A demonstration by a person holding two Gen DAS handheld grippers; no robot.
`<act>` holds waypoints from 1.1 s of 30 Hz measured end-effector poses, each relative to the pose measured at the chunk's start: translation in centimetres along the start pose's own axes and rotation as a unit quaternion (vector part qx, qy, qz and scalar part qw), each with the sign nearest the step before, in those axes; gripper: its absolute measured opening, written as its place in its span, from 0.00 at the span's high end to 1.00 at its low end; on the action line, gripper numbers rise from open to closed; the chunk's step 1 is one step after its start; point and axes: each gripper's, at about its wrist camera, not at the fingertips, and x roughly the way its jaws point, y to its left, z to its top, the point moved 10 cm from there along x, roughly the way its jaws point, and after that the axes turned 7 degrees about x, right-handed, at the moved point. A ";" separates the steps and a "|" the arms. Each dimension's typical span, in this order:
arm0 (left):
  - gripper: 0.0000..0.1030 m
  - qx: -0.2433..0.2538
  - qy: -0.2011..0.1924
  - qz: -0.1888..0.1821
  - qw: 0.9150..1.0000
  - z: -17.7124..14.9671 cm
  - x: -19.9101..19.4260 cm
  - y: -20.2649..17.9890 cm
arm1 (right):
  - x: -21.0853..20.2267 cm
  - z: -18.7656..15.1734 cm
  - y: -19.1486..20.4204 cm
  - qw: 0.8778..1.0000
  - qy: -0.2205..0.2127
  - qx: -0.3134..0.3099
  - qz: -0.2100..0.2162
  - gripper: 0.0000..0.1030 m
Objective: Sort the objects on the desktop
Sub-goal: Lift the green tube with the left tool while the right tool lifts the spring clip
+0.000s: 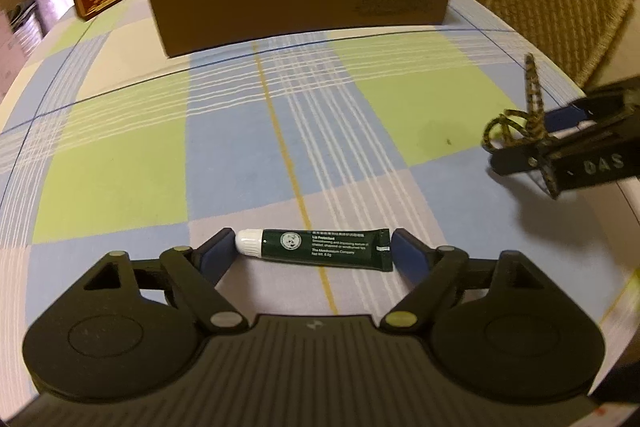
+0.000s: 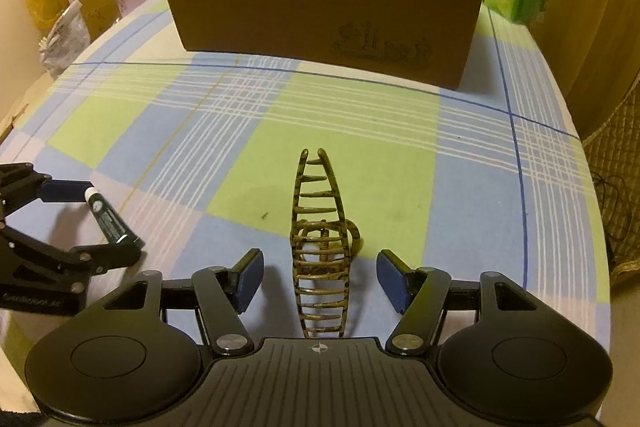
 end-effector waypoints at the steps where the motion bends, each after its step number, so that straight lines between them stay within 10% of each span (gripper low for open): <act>1: 0.21 0.005 0.001 -0.005 1.000 0.0 0.0 0.0 | 0.1 0.1 0.0 1.000 0.000 0.000 -0.004 0.41; 6: 0.22 0.027 0.010 -0.019 0.999 0.1 0.0 0.1 | 0.5 0.2 0.3 1.000 0.003 -0.020 -0.020 0.76; 33: 0.22 0.047 -0.038 -0.056 0.997 5.8 -2.6 3.7 | -0.1 3.8 2.8 1.000 -0.011 0.017 -0.014 0.76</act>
